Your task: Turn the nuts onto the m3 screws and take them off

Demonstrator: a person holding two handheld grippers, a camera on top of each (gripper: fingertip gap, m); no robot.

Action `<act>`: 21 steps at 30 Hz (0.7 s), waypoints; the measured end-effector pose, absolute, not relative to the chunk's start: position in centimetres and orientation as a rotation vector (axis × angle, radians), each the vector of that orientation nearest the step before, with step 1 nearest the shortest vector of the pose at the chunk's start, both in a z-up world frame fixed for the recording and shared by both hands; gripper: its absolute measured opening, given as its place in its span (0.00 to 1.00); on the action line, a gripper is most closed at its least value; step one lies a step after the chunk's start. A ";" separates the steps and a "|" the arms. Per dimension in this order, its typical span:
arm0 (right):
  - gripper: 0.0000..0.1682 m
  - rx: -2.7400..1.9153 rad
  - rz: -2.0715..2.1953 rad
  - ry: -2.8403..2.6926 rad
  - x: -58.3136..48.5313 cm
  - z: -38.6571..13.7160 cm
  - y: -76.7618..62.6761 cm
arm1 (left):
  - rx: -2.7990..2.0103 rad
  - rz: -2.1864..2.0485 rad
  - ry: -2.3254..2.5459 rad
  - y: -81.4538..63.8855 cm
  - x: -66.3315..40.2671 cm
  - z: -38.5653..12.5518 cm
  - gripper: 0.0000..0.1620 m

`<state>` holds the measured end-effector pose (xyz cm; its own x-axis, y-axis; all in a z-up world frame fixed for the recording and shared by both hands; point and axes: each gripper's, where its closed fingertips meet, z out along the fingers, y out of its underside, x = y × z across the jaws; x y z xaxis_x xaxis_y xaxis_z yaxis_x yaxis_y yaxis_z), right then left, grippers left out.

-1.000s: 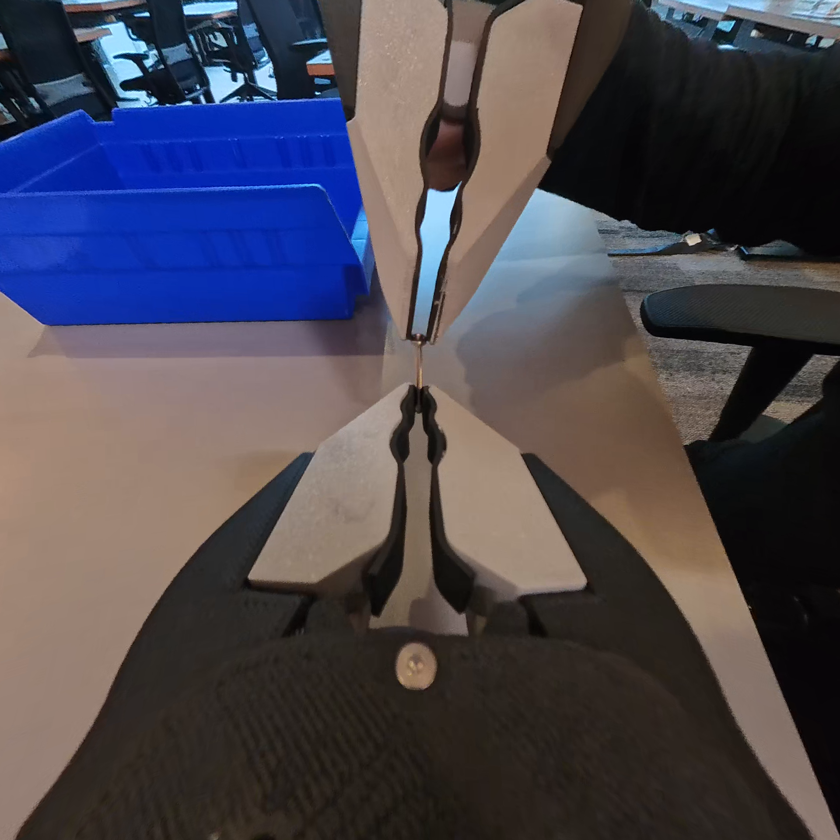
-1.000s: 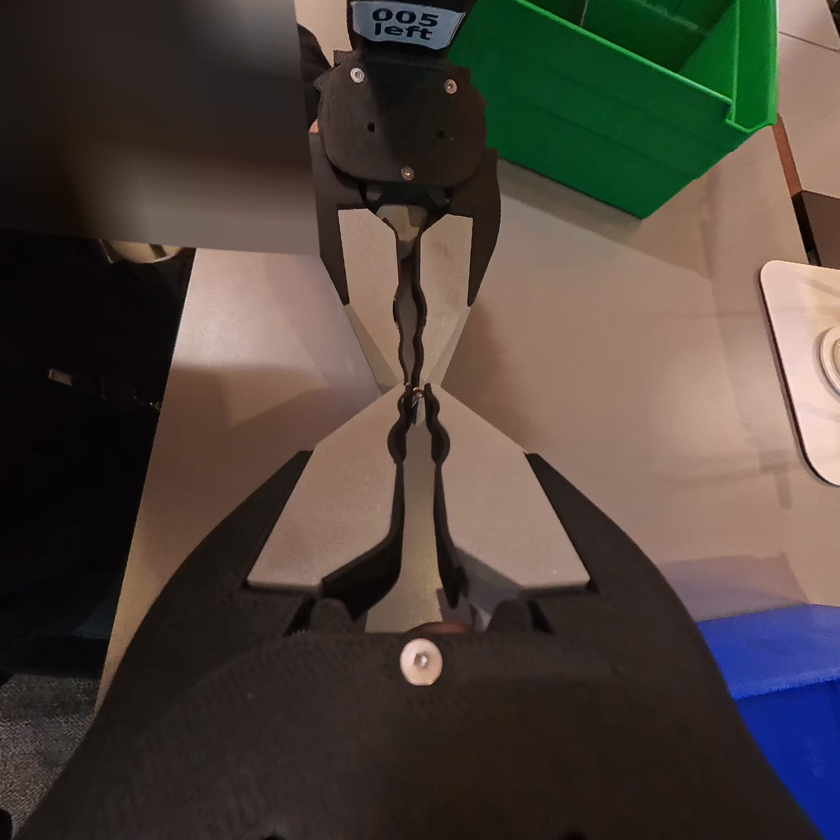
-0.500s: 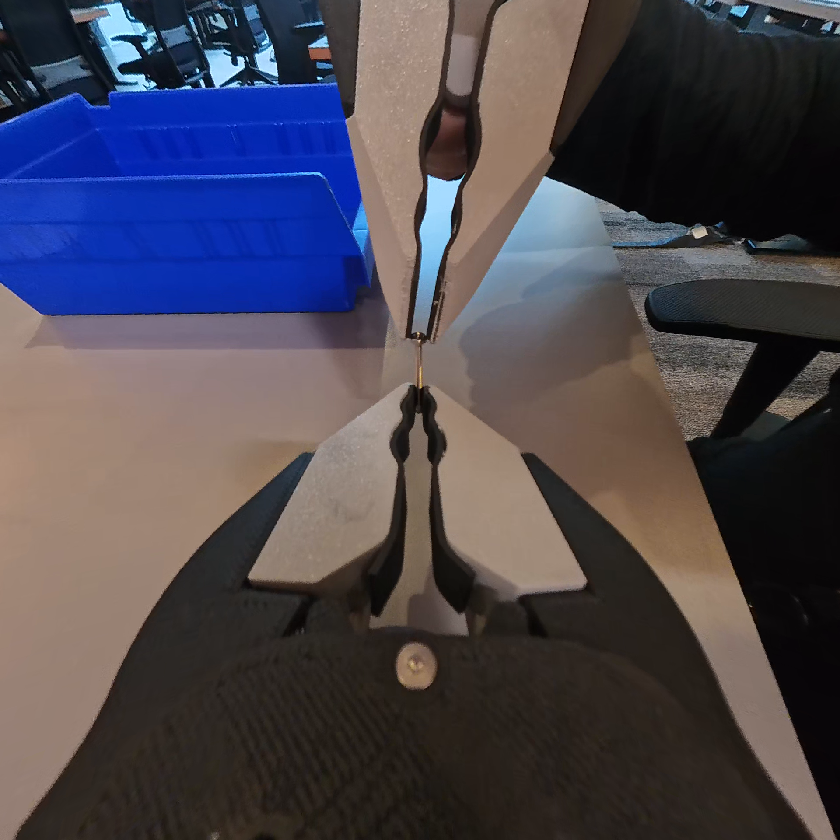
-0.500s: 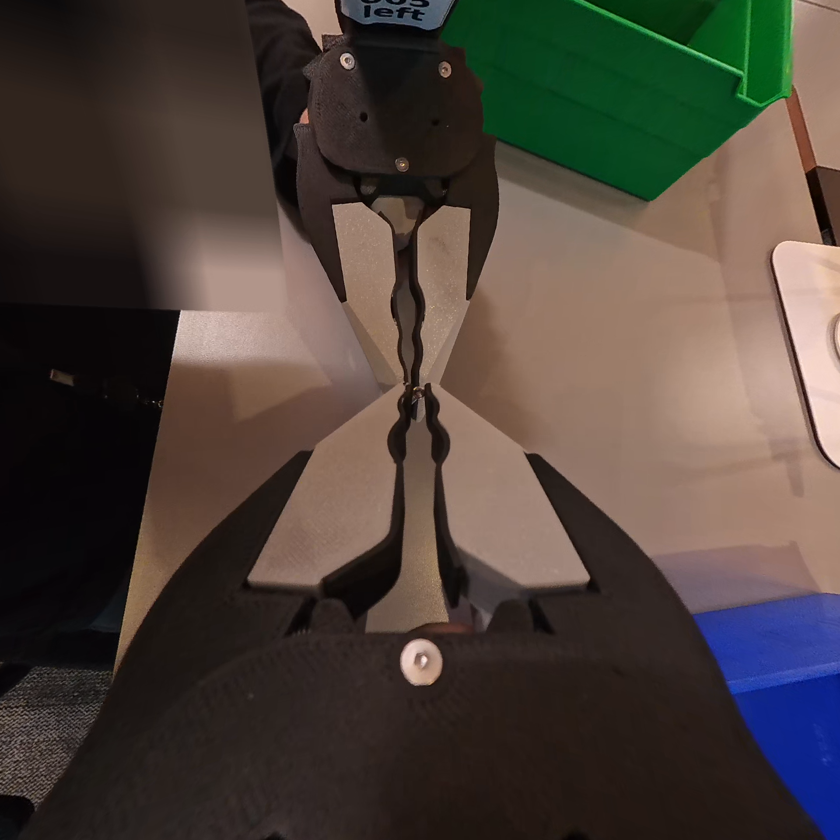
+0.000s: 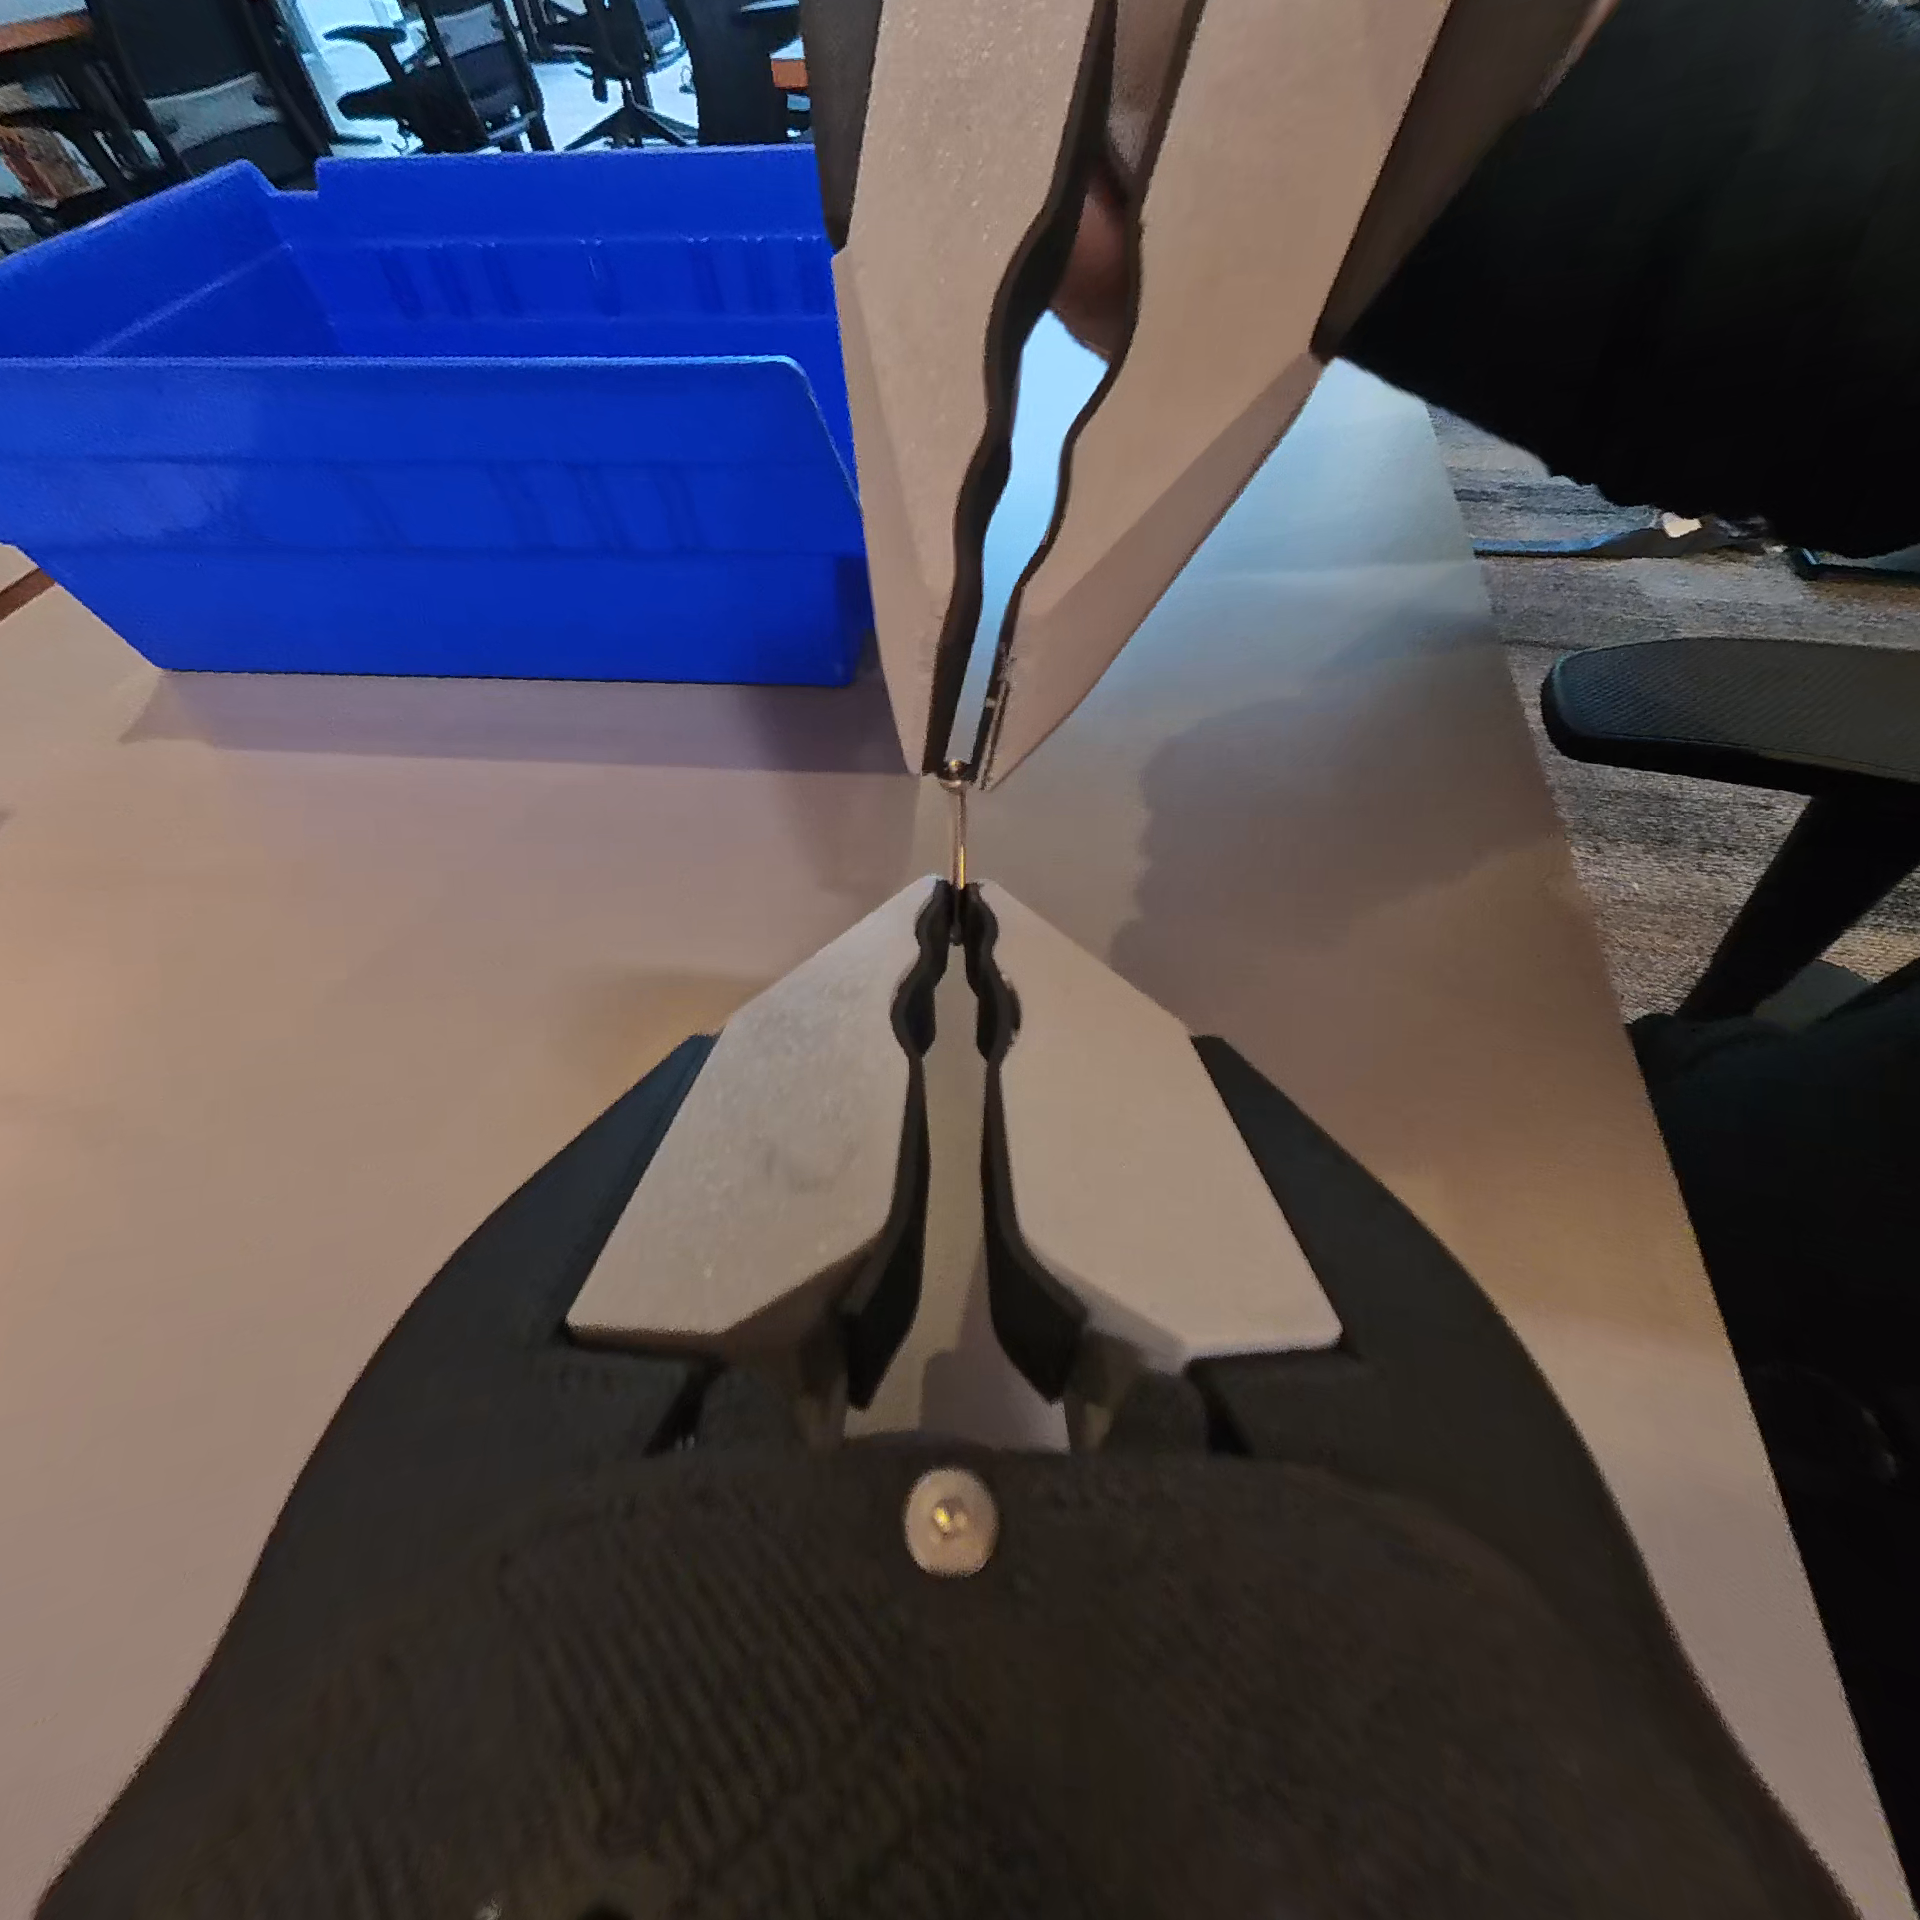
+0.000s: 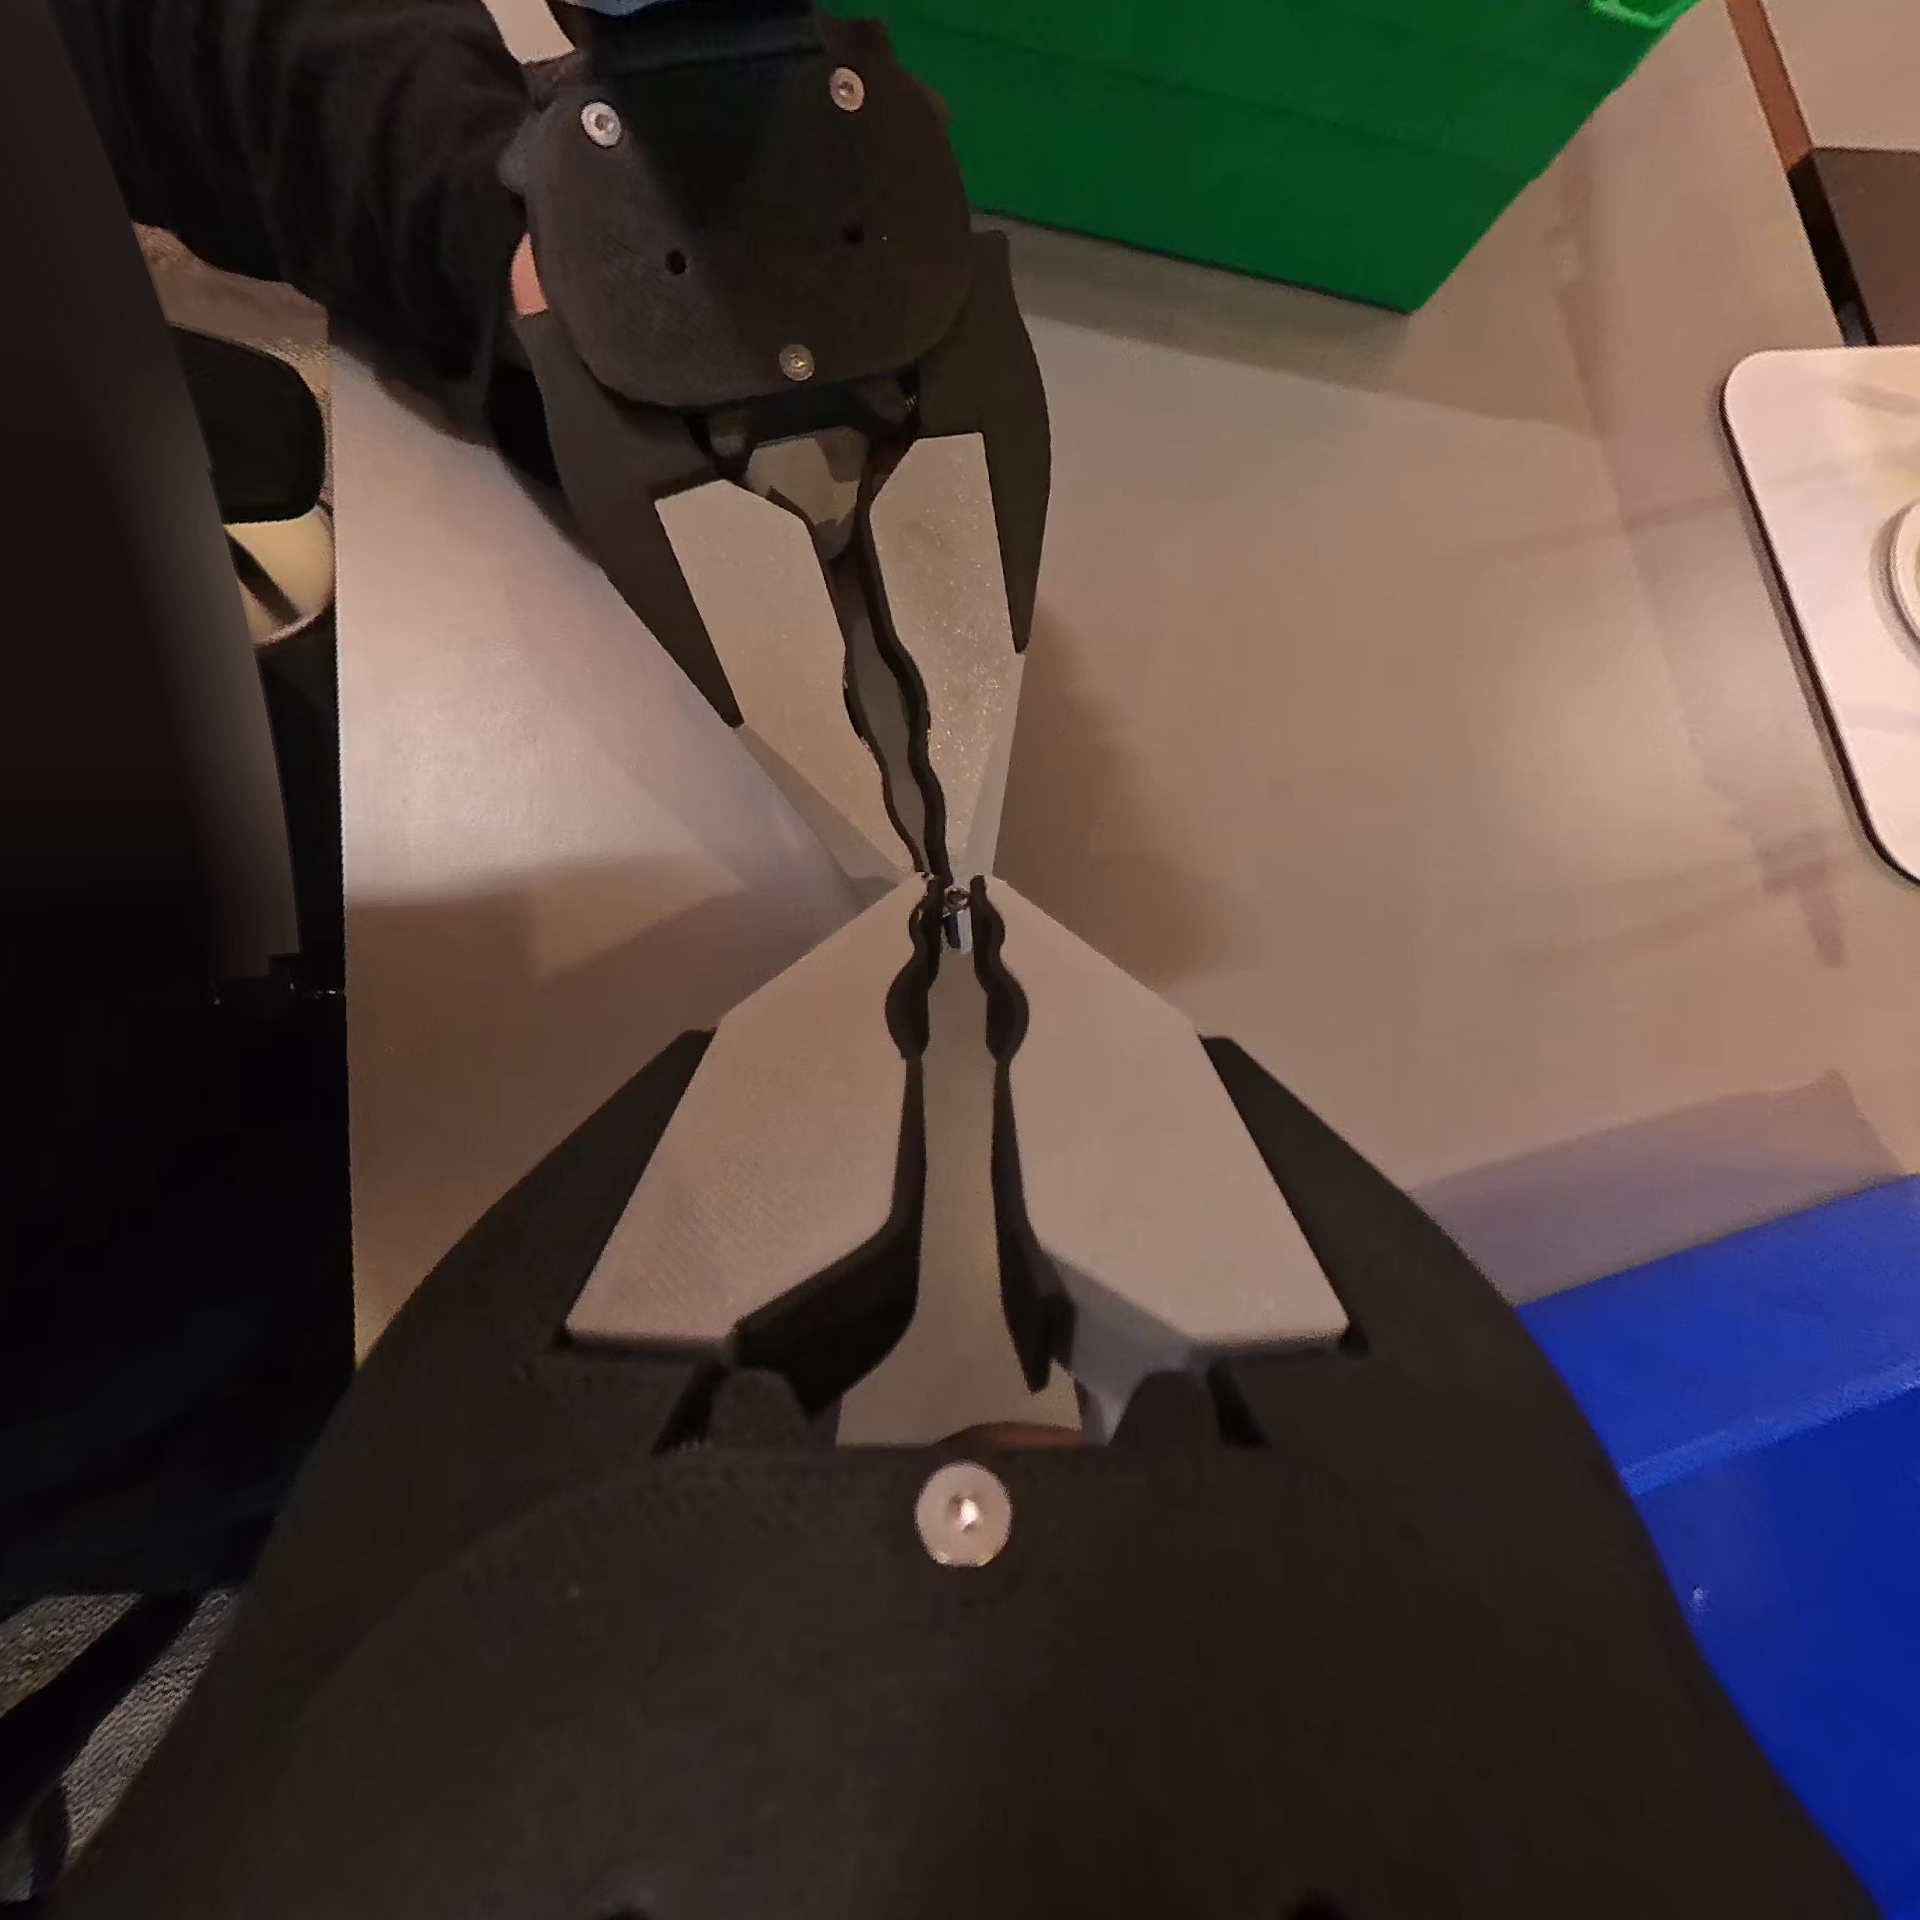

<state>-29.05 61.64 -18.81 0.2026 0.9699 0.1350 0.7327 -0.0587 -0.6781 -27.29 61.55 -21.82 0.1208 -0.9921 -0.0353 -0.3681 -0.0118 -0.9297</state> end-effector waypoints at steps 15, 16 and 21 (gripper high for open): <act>0.01 -2.065 0.496 -1.426 -29.0 -19.1 62.0 | -1.554 -0.886 1.377 61.8 -27.3 -22.1 0.00; 0.01 -2.061 0.500 -1.427 -29.0 -19.0 62.0 | -1.556 -0.894 1.374 61.8 -27.3 -22.0 0.00; 0.03 -2.059 0.501 -1.424 -29.0 -19.0 62.1 | -1.560 -0.904 1.373 61.7 -27.3 -22.0 0.00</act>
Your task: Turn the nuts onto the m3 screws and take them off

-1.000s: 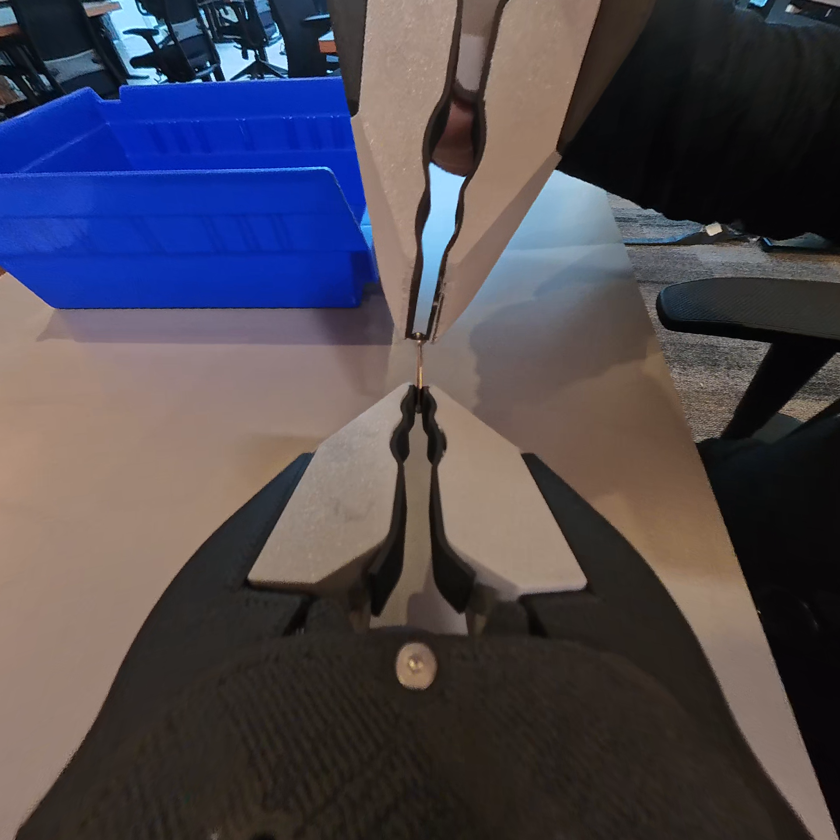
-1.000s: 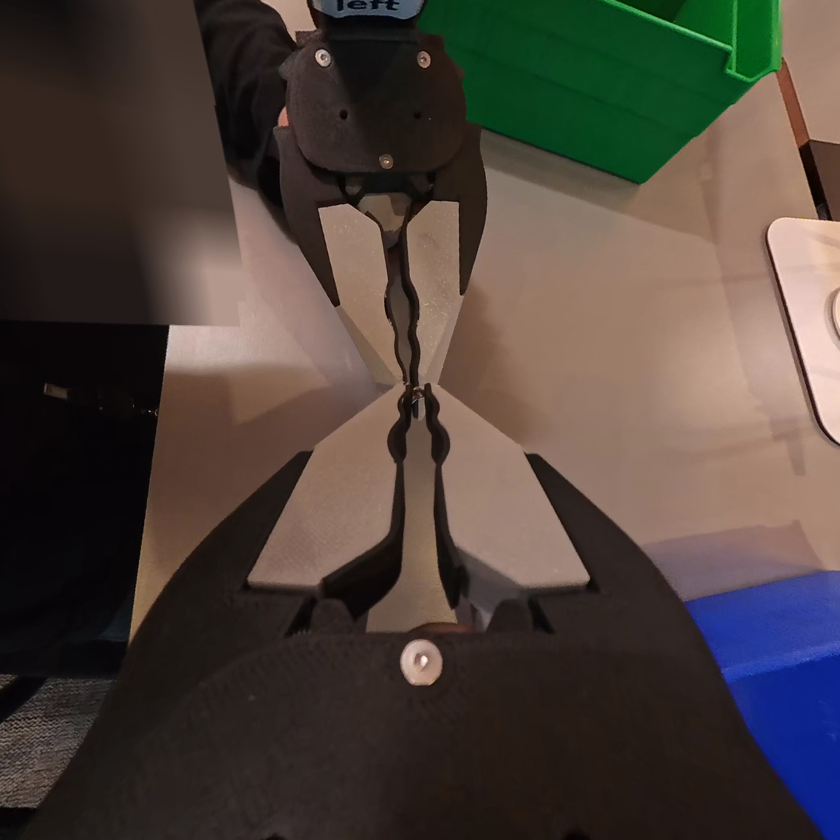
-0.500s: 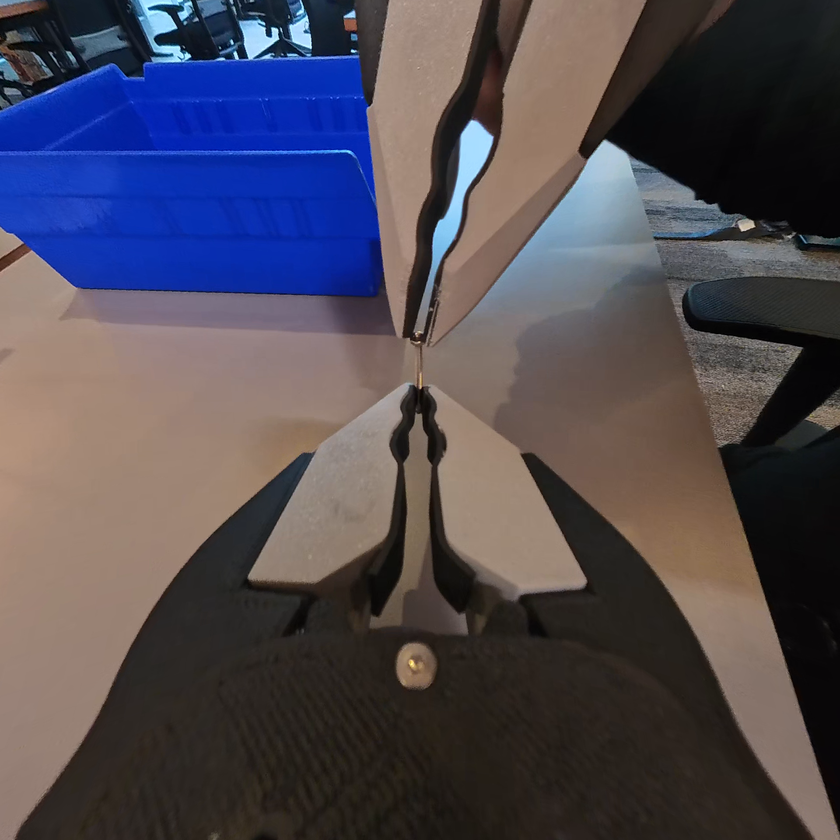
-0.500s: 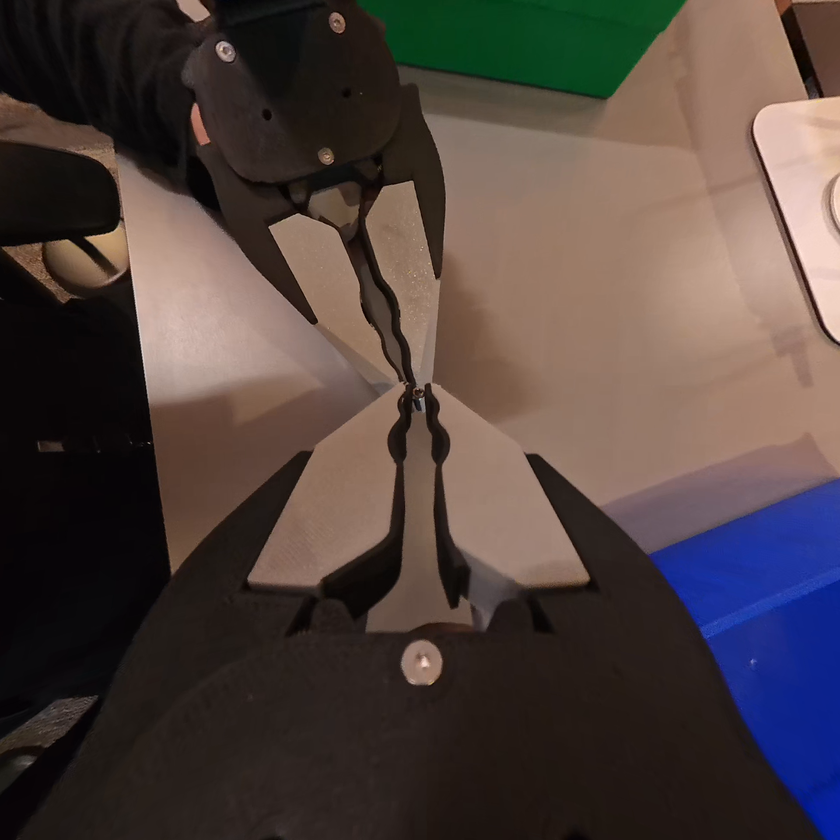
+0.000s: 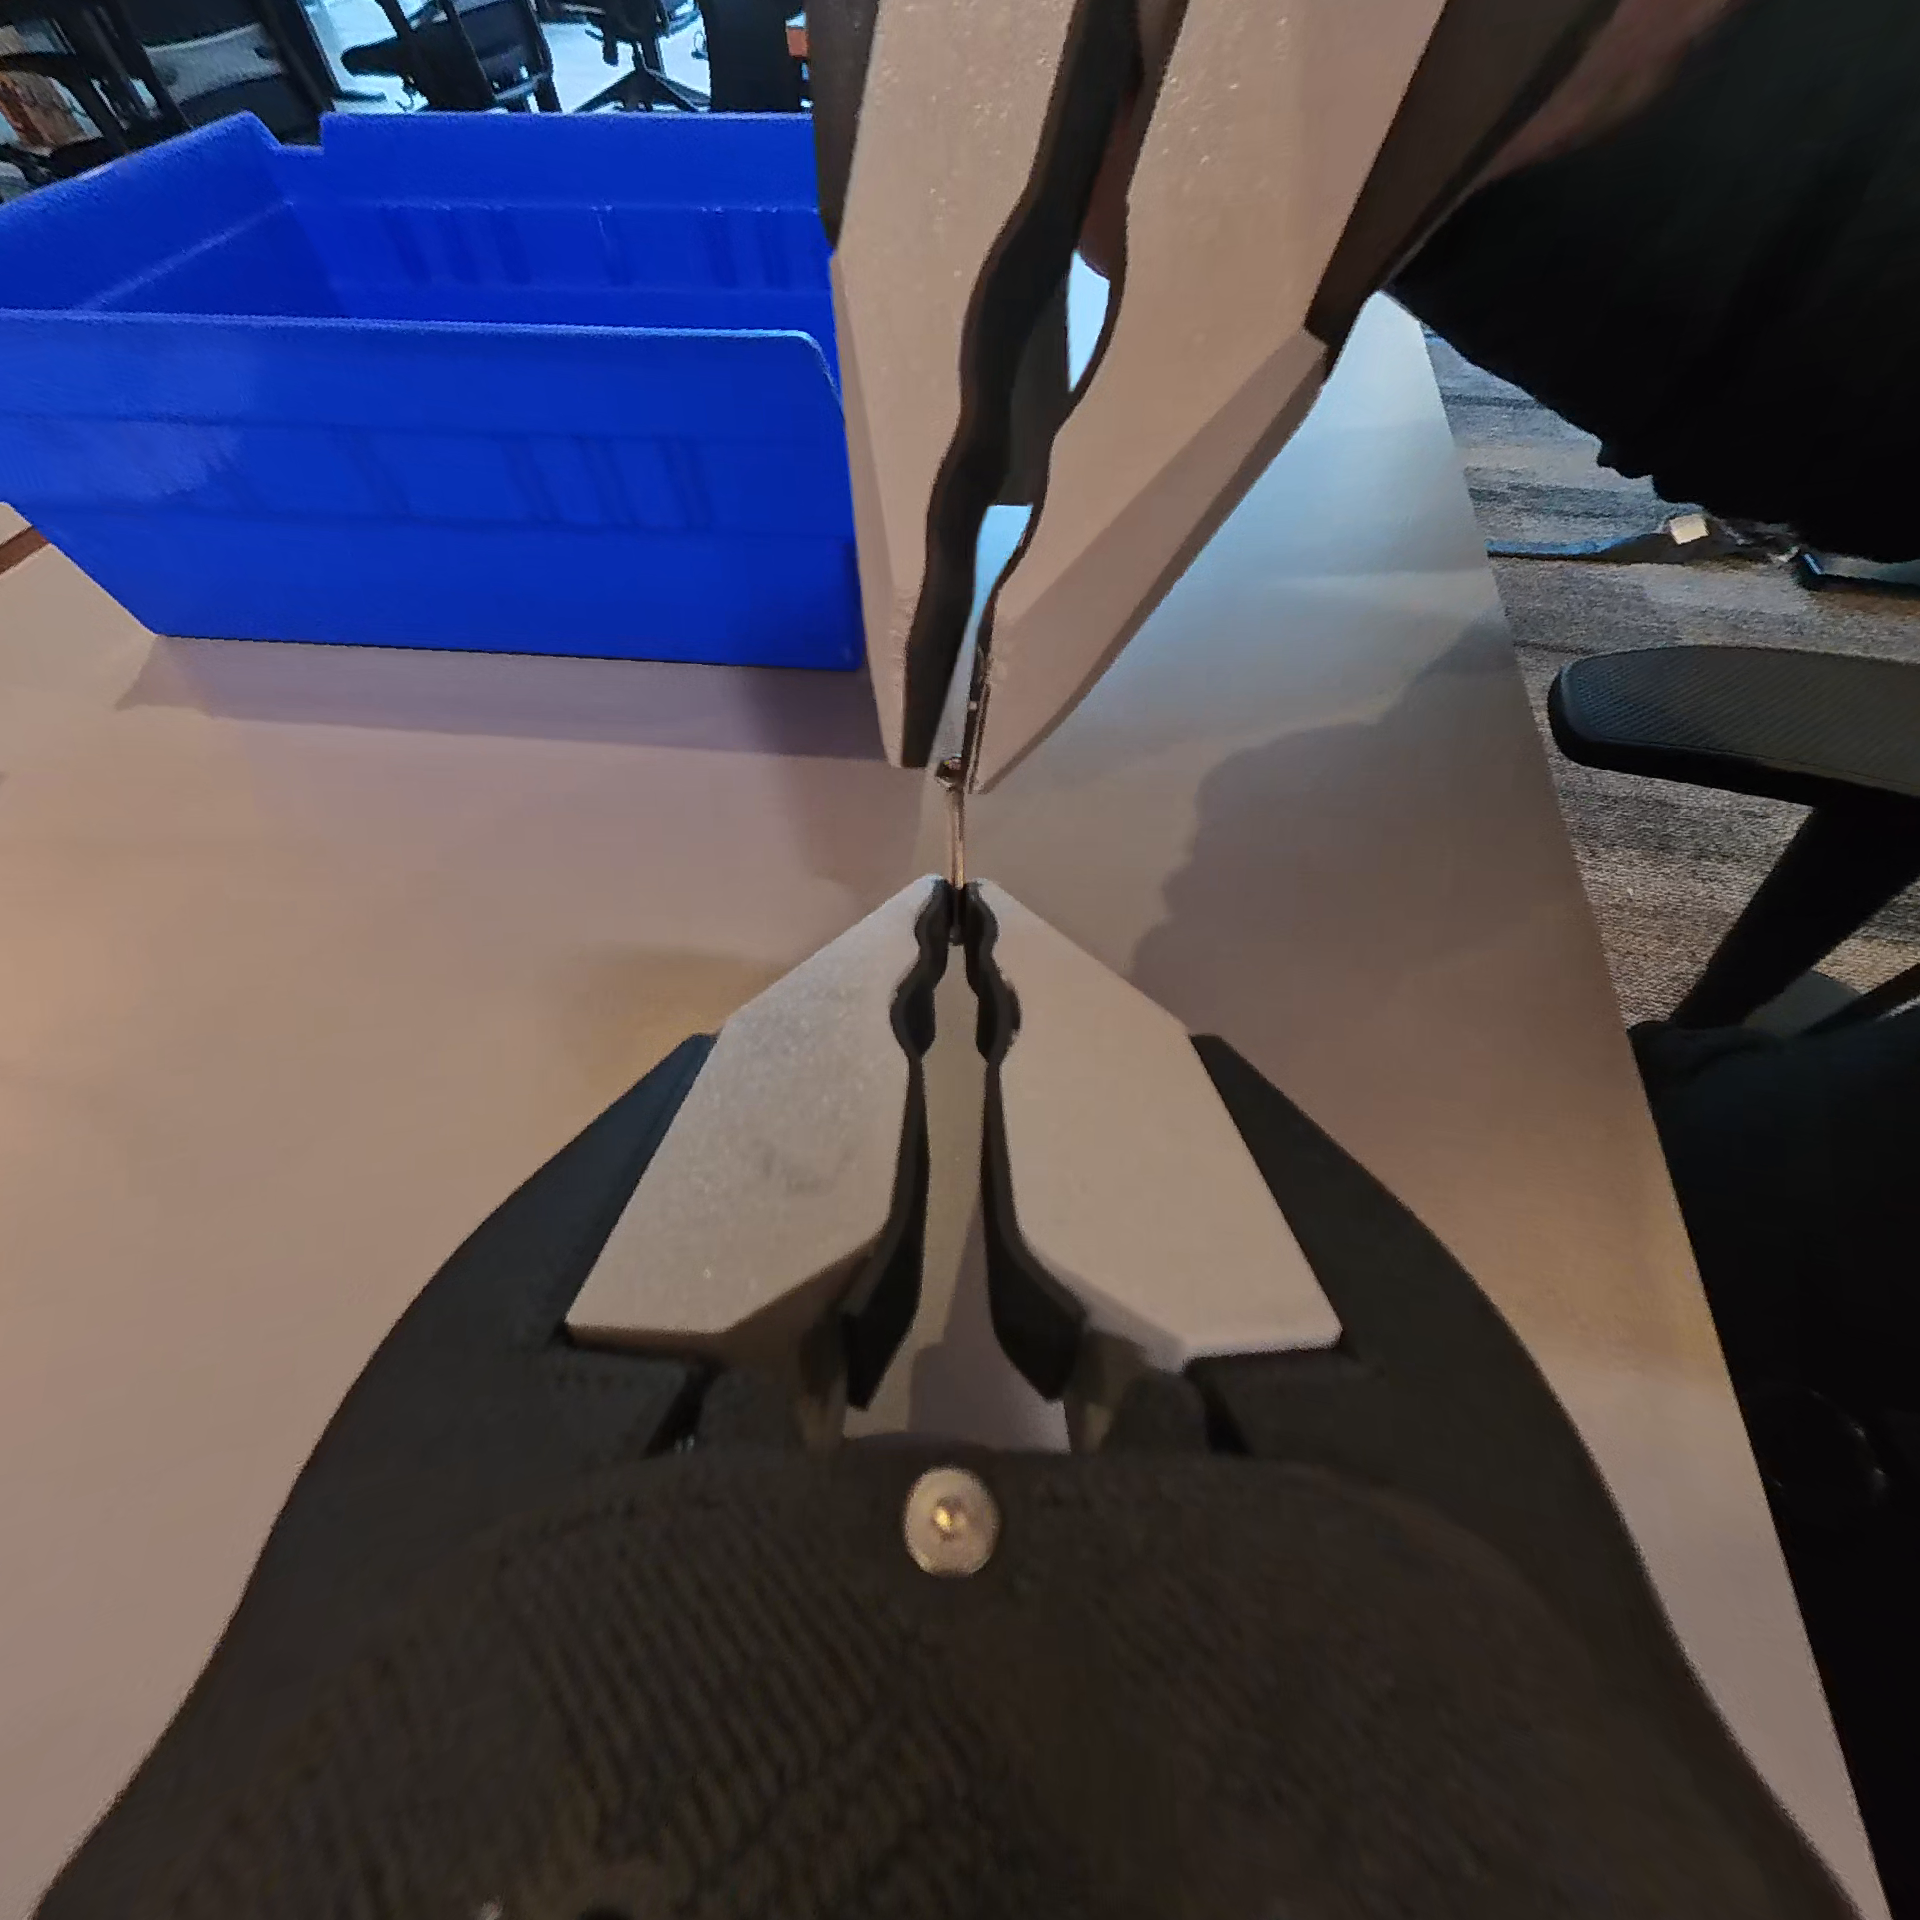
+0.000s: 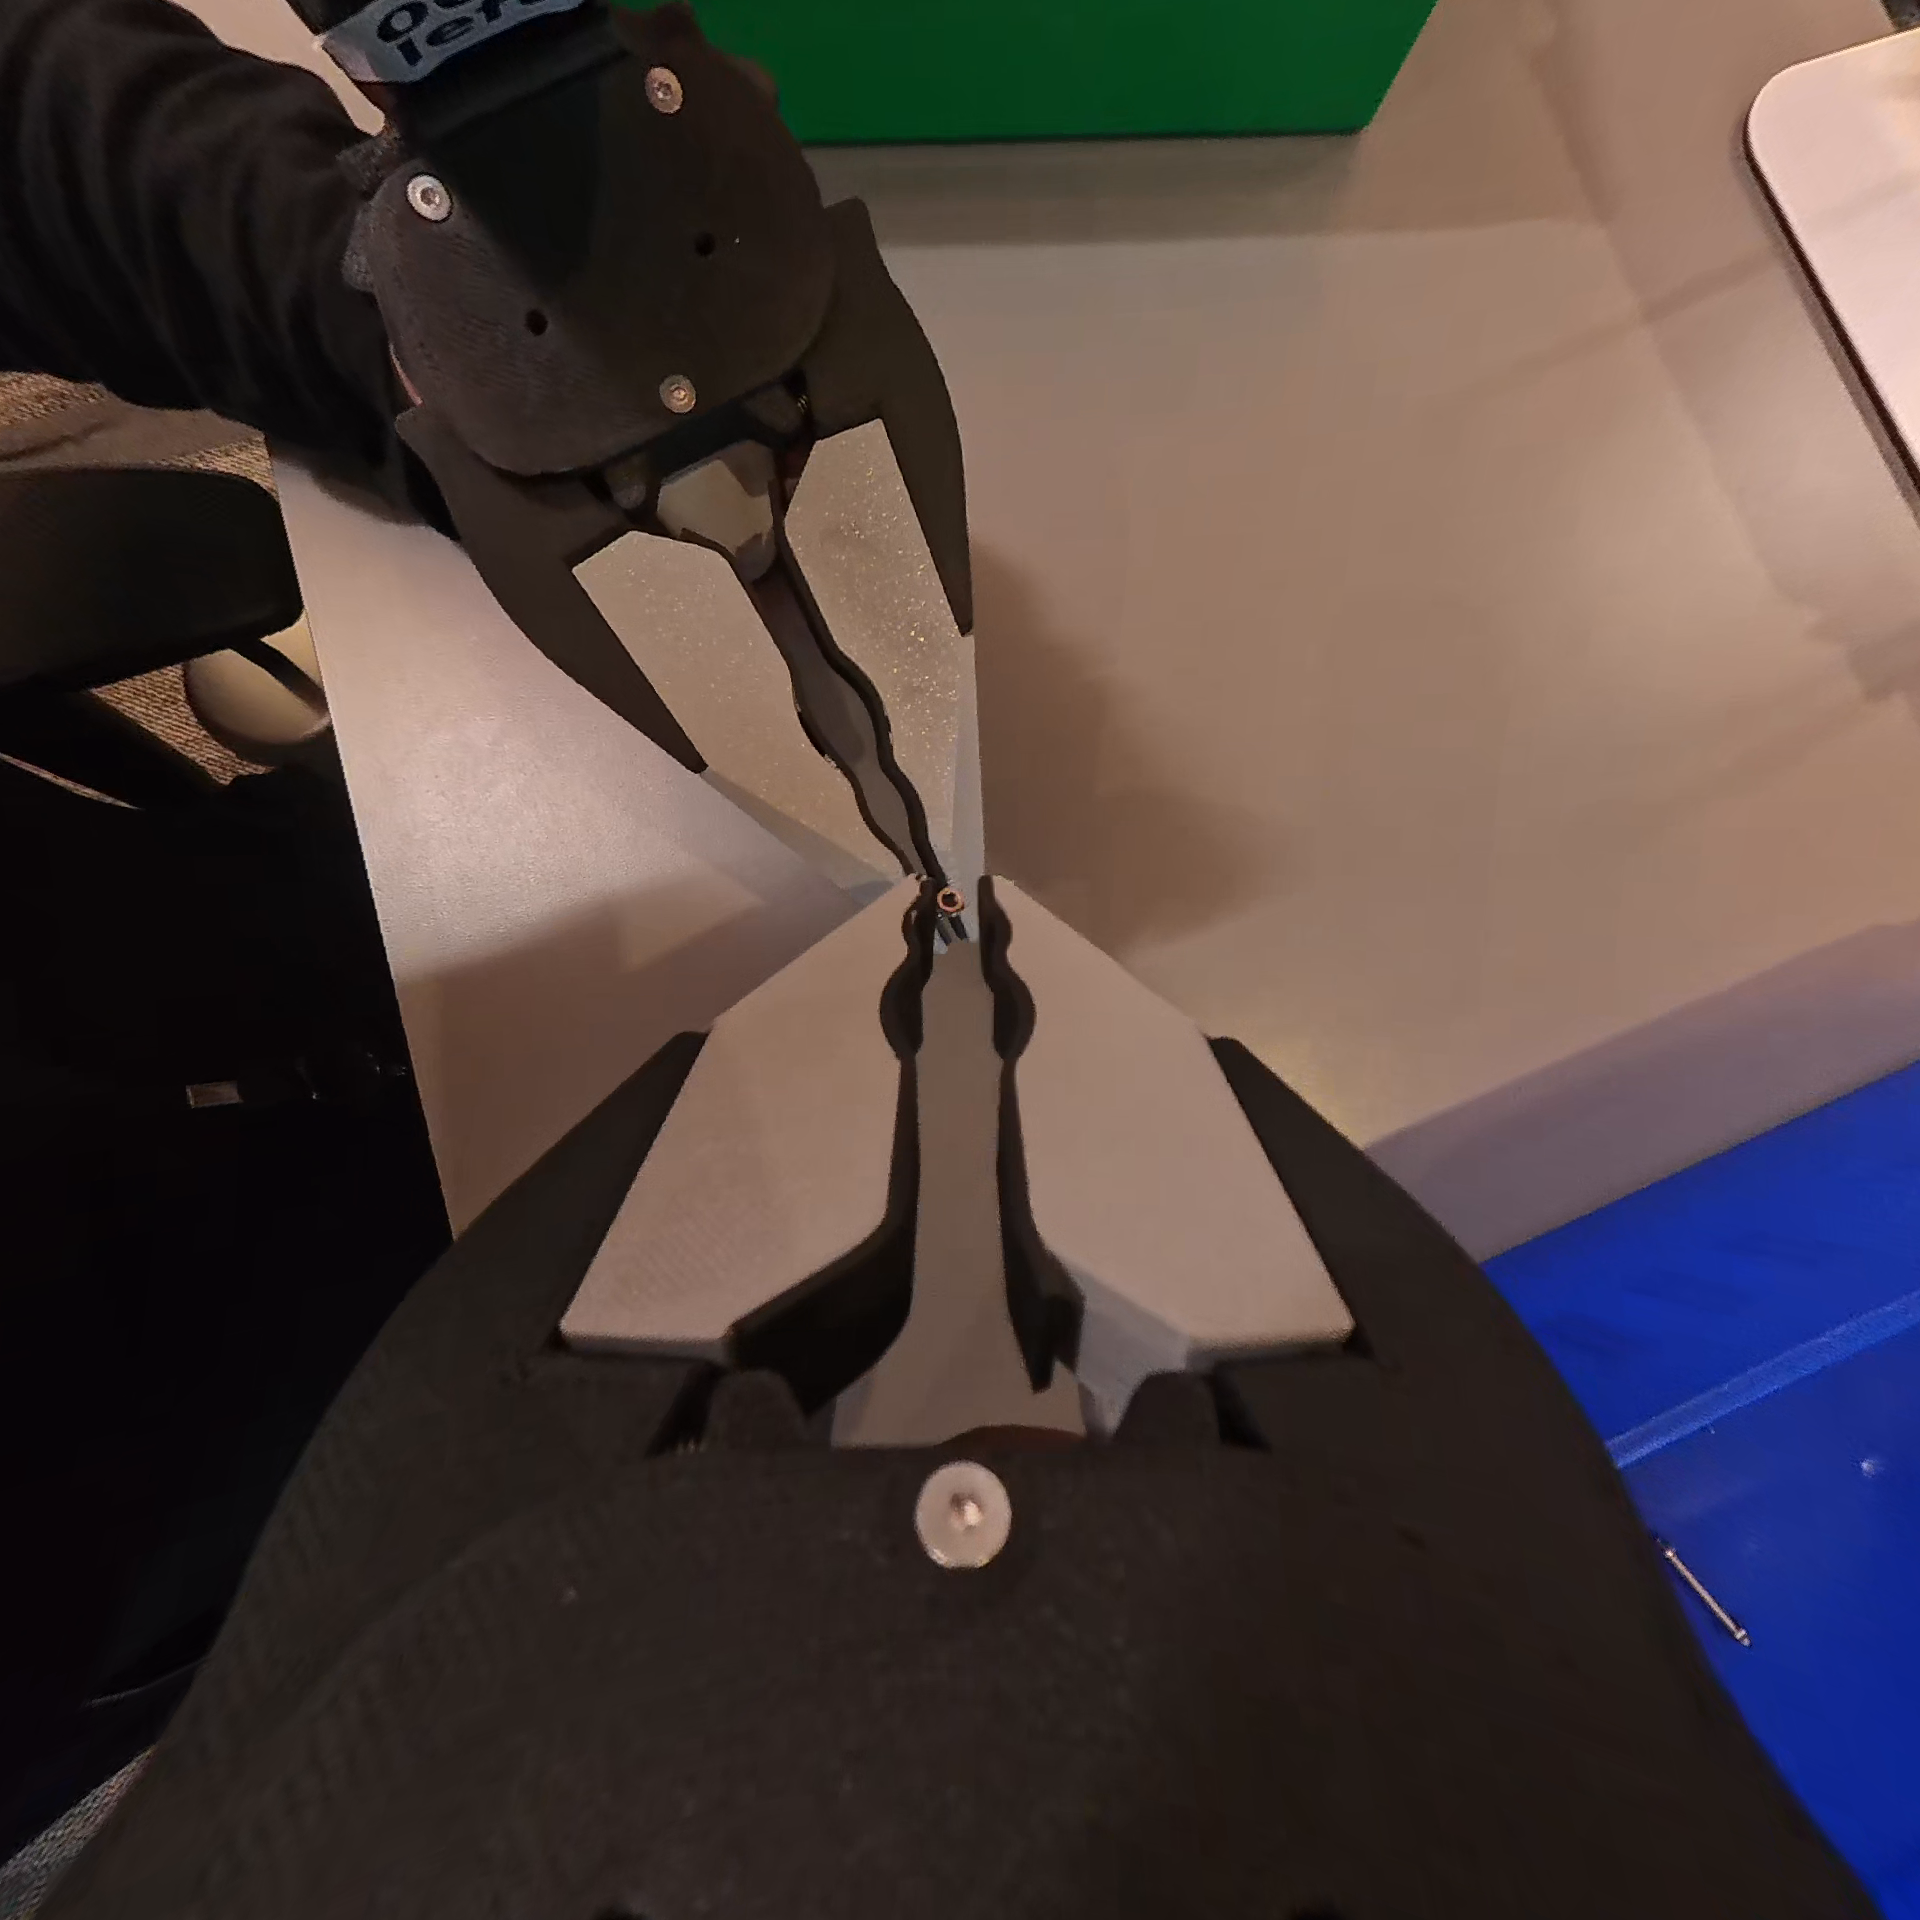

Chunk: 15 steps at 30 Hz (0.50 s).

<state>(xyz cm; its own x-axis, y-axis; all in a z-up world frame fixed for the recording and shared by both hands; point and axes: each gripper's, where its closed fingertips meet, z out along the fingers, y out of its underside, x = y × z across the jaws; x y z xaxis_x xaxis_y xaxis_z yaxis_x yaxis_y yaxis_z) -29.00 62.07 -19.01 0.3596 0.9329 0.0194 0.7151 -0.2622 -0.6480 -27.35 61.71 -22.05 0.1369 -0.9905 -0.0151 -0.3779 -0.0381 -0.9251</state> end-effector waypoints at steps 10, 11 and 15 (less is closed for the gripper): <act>0.06 -2.024 0.557 -1.409 -29.0 -18.1 62.0 | -1.568 -0.924 1.361 61.8 -27.4 -22.0 0.00; 0.06 -2.018 0.562 -1.407 -29.0 -18.0 62.0 | -1.567 -0.924 1.362 61.8 -27.4 -22.0 0.00; 0.07 -1.958 0.586 -1.402 -28.9 -17.2 62.0 | -1.567 -0.933 1.360 61.7 -27.4 -21.9 0.00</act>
